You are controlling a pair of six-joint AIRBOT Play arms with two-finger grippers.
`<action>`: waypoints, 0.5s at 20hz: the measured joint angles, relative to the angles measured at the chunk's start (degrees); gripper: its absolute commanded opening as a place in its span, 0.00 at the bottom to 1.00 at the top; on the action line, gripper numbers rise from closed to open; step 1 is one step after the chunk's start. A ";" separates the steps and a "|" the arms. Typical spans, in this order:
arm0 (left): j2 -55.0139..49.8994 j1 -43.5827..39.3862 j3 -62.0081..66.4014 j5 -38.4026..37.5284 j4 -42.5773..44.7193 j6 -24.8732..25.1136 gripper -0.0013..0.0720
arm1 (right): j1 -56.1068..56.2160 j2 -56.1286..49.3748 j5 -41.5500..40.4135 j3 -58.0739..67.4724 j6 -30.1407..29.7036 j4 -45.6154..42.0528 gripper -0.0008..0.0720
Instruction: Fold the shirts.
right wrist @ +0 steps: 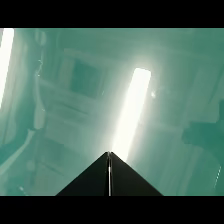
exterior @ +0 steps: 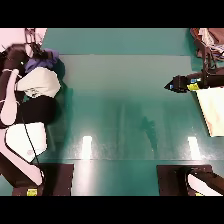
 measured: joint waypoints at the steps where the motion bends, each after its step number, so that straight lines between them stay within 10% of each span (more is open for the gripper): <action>1: 1.64 0.00 1.81 -1.18 -0.26 0.00 0.05 | 0.00 0.00 -0.24 0.70 0.00 0.00 0.03; 10: 30.82 -5.84 8.04 -16.28 -3.06 4.48 0.05 | -1.79 0.02 -2.01 17.75 -0.04 -0.52 0.03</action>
